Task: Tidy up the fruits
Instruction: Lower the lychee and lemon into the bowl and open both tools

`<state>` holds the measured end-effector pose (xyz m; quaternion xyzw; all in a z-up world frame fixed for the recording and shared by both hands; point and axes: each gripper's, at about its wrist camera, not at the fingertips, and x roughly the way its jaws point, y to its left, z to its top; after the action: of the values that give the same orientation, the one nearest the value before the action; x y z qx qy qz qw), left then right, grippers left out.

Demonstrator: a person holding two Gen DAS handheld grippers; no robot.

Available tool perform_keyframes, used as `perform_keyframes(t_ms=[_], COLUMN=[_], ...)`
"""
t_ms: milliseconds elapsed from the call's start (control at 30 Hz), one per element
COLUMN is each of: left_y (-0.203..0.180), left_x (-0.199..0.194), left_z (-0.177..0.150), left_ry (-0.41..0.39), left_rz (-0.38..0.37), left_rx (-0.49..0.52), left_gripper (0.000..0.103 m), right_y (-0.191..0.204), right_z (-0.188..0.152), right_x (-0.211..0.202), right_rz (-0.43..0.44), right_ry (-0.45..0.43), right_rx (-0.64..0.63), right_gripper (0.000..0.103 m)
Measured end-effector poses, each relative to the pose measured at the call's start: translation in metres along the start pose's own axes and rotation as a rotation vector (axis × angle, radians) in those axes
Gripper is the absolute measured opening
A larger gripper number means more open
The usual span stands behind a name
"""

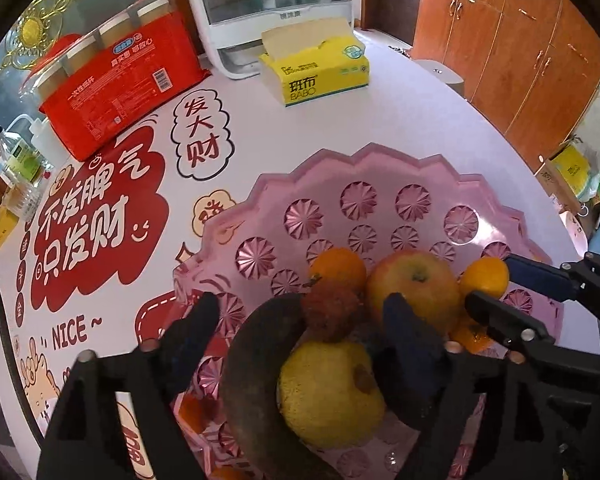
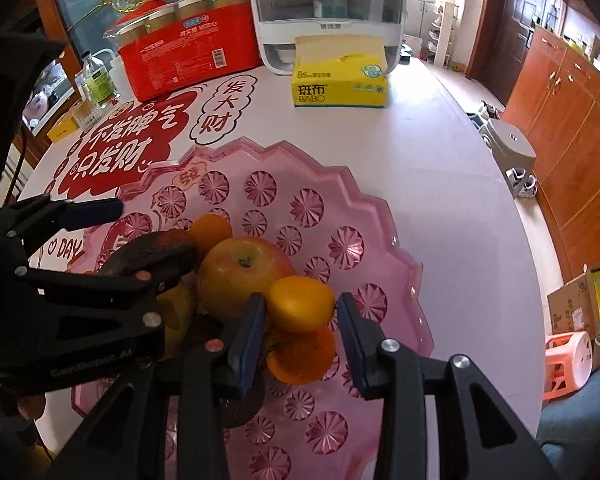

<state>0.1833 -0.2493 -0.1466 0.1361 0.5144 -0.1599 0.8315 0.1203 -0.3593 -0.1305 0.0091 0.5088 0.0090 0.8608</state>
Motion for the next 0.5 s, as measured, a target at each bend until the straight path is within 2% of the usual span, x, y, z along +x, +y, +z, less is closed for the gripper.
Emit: perform_keyframes(t_ms=[200, 500], left_y=[0.004, 0.011], left_x=[-0.005, -0.033], left_z=[-0.005, -0.014], left_ry=[0.014, -0.019], left_rz=[0.002, 0.002], left_rx=[-0.009, -0.034], left_gripper=[0.089, 0.089], right_y=[-0.002, 0.004], right_z=[-0.004, -0.006], right_x=[-0.004, -0.021], right_rz=[0.010, 0.015], right_ry=[0.002, -0.033], right_rx=[0.017, 0.018], right_gripper=[0.040, 0.042])
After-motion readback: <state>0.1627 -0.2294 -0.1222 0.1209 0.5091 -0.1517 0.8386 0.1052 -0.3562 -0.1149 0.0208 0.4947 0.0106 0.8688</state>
